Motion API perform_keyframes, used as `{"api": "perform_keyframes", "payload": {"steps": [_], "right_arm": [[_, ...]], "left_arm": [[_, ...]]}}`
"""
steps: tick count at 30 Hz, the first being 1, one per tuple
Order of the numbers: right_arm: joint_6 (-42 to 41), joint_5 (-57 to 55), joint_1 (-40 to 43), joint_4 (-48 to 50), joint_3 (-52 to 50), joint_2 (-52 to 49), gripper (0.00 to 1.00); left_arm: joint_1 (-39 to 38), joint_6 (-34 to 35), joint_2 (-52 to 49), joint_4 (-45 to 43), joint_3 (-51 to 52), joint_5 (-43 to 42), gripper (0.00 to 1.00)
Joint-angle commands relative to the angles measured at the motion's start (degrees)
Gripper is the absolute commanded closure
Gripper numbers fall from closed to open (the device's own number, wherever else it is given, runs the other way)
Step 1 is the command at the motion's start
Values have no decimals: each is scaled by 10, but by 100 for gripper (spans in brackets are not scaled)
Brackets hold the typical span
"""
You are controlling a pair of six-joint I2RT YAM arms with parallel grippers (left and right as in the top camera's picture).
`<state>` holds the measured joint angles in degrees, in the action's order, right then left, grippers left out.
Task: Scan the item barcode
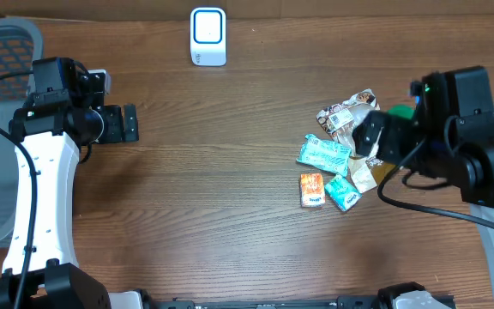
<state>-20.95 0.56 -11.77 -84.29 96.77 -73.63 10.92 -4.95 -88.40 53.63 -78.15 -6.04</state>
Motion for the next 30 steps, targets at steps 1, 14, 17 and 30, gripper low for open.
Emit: {"api": "perform_keyframes", "payload": {"steps": [1,14,17,30], "right_arm": [[56,-9,-2,50,-32,36,0],[113,-6,23,420,-422,324,0],[112,-4,25,488,-511,397,0],[111,15,25,699,-825,650,0]], "left_arm": [[-1,-15,0,0,-4,-9,1],[-1,-15,0,-1,-4,-9,0],[-1,-15,0,-1,-4,-9,0],[-1,-15,0,0,-4,-9,0]]}}
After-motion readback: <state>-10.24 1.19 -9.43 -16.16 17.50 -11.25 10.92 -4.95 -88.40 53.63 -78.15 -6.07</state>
